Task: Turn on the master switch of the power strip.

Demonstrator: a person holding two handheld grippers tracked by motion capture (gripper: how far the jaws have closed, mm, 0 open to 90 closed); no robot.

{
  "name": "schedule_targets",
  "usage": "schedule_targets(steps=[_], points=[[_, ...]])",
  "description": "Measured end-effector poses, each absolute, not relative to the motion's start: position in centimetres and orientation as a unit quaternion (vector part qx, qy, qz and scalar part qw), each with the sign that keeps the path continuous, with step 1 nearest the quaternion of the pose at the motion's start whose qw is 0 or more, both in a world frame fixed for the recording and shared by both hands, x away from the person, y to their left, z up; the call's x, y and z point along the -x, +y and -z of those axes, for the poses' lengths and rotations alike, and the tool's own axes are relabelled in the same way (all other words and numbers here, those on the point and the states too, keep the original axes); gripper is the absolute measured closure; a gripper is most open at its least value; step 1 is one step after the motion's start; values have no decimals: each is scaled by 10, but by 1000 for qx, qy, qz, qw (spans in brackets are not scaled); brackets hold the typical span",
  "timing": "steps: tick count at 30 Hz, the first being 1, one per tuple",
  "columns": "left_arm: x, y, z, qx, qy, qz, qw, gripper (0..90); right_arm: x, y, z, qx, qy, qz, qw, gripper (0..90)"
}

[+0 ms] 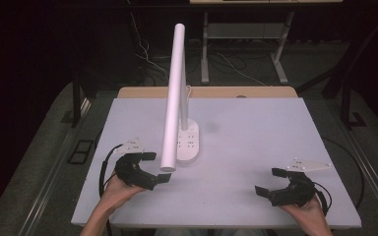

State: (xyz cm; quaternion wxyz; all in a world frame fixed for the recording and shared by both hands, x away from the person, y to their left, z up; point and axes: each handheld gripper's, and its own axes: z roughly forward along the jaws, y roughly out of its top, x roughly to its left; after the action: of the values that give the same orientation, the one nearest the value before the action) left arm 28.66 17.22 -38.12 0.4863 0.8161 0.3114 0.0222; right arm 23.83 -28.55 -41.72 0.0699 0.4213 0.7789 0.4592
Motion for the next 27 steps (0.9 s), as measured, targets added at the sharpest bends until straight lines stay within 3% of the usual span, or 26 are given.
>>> schedule_targets(steps=[27], points=[[-329, 170, 371, -826, 320, -25, 464, 0, -238, -288, 418, -420, 781, -455, 75, 0]])
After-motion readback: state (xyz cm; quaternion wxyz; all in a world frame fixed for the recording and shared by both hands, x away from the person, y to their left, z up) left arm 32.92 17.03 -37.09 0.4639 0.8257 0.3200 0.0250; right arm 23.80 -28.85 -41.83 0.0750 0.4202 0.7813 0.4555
